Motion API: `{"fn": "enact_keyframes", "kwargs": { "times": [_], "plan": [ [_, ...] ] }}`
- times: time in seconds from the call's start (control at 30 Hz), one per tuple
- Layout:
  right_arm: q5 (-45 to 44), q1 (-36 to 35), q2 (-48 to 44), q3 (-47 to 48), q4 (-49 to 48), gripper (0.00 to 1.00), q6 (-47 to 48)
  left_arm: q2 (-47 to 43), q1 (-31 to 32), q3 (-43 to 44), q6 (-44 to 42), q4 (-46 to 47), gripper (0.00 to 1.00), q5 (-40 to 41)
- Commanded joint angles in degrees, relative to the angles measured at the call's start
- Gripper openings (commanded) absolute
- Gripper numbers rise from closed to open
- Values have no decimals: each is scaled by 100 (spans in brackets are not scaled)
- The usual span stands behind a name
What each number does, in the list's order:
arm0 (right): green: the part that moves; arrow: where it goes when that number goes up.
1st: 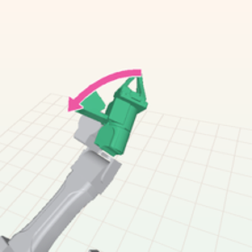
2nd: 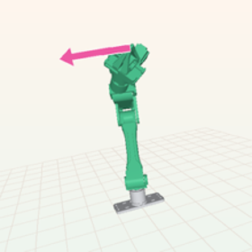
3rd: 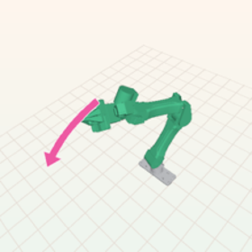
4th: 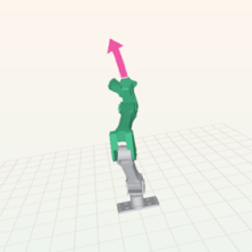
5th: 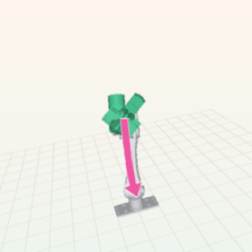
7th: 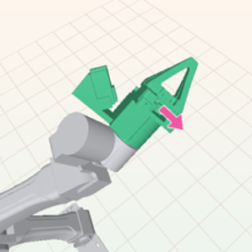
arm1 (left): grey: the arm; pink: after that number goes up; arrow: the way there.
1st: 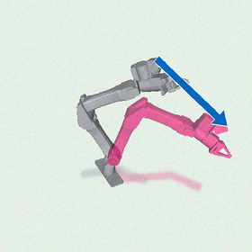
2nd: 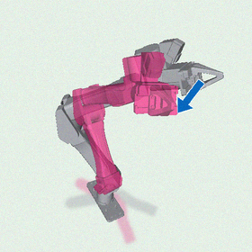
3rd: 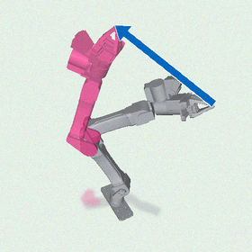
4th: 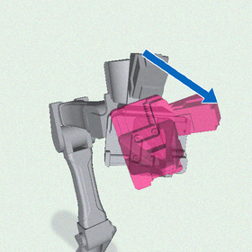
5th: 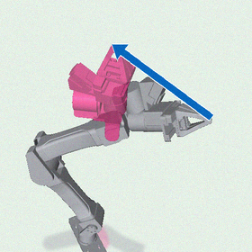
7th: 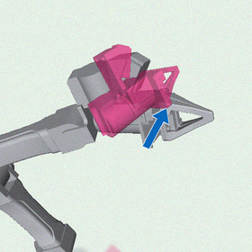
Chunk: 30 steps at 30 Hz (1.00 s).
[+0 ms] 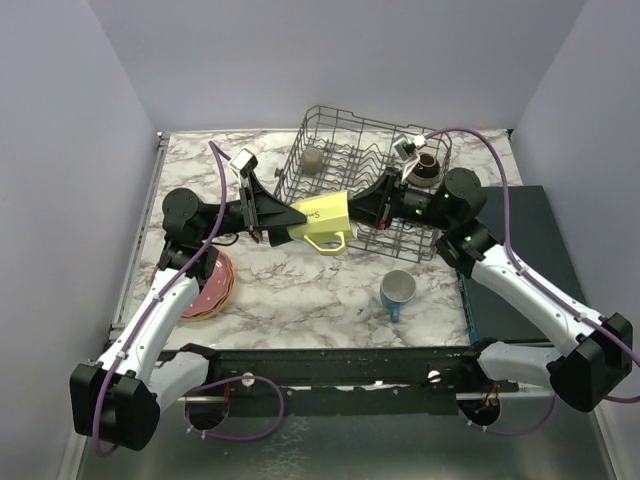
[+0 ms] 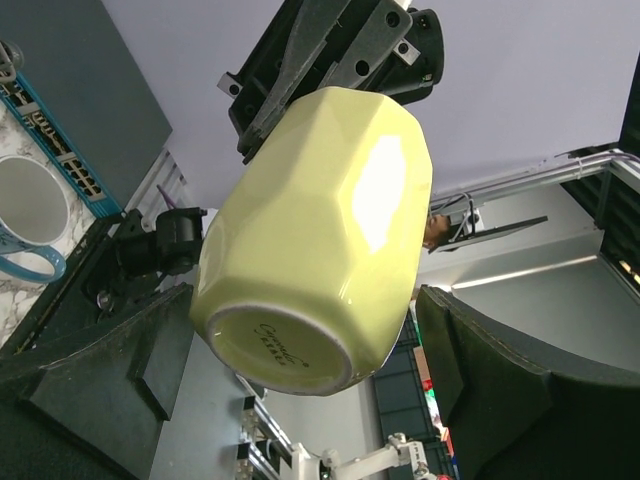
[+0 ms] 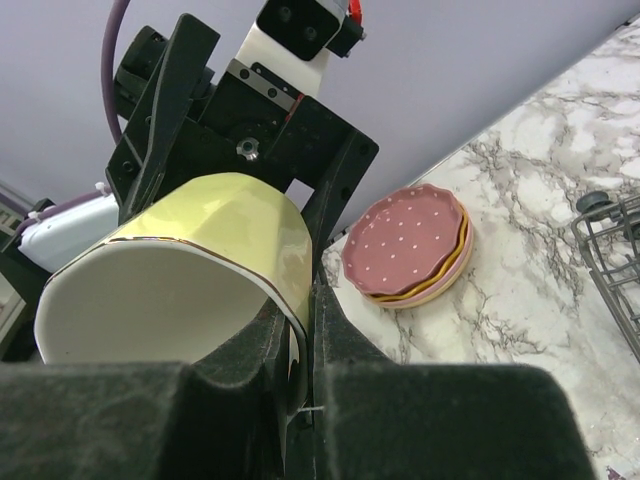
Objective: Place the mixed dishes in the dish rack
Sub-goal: Turn the cup upside down in the dish rack.
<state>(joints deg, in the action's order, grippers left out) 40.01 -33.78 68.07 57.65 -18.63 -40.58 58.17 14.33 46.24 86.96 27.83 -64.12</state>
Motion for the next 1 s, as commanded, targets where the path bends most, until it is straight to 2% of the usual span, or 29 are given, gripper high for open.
{"fn": "enact_keyframes", "kwargs": {
  "times": [0.0,0.17,0.97],
  "plan": [
    [61,-12,18,-3,-856,1,-214,-109,-22,-111,163,366,99,-44],
    [79,-62,166,-39,-1180,0,-260,-53,-11,-119,256,522,99,-31],
    [-24,-224,434,-16,-1371,1,-172,111,-17,-168,706,1140,99,178]
  ]
}}
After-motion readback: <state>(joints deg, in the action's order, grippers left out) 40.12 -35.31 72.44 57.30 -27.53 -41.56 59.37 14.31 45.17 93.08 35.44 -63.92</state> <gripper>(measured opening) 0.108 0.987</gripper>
